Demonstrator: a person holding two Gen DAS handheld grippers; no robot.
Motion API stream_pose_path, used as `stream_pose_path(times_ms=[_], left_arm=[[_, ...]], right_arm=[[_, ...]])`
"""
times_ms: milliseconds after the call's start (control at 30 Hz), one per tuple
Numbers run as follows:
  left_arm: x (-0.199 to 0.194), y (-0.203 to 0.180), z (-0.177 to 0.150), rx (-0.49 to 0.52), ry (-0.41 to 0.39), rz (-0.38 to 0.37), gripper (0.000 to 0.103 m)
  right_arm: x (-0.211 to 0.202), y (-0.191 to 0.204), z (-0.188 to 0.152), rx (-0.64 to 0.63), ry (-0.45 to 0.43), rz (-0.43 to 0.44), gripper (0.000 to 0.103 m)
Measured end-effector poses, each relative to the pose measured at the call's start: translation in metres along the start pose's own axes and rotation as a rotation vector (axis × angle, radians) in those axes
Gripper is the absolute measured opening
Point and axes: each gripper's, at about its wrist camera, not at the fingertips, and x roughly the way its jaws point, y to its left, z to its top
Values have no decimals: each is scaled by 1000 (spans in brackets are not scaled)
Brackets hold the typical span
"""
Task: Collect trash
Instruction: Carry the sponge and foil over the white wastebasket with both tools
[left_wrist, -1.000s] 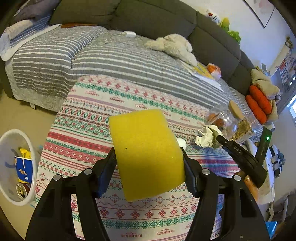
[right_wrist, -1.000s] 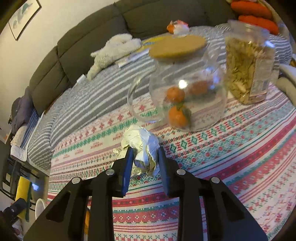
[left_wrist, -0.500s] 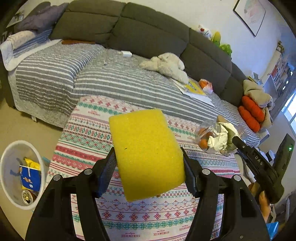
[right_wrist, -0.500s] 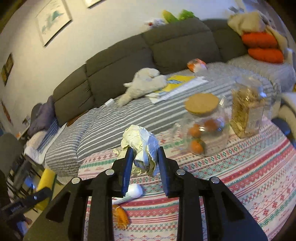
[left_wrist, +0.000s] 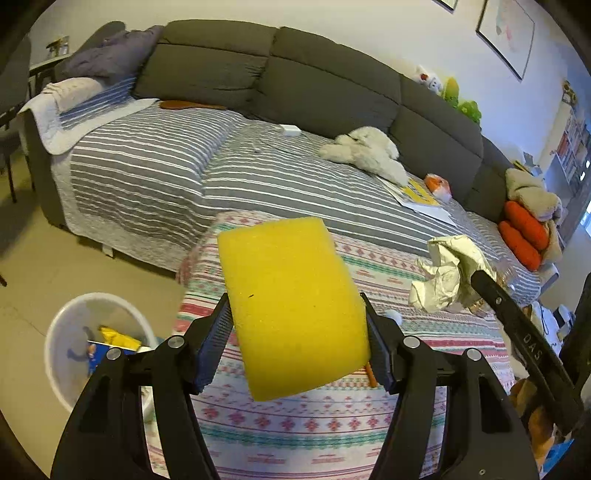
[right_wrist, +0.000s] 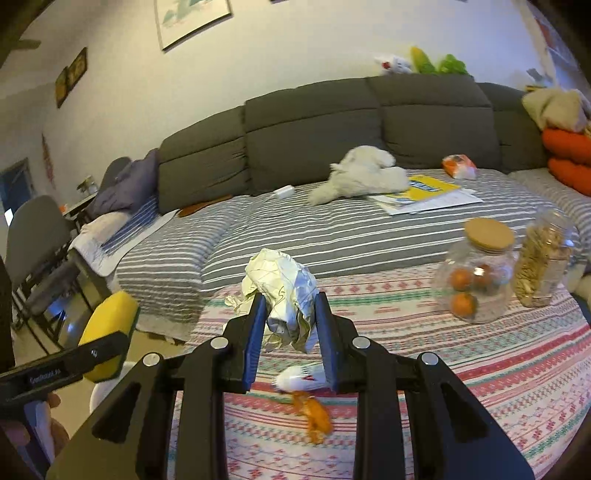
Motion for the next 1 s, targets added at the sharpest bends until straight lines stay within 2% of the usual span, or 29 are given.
stream_pose_path(times_ms=[533,1000], left_arm=[[-21,65,-1,-57,-2,102,62],[-36,129,-10,-103,23,217,63]], right_arm=[[8,74,-16,-94,30,113,28],[15,126,-26,-110,52,195,28]])
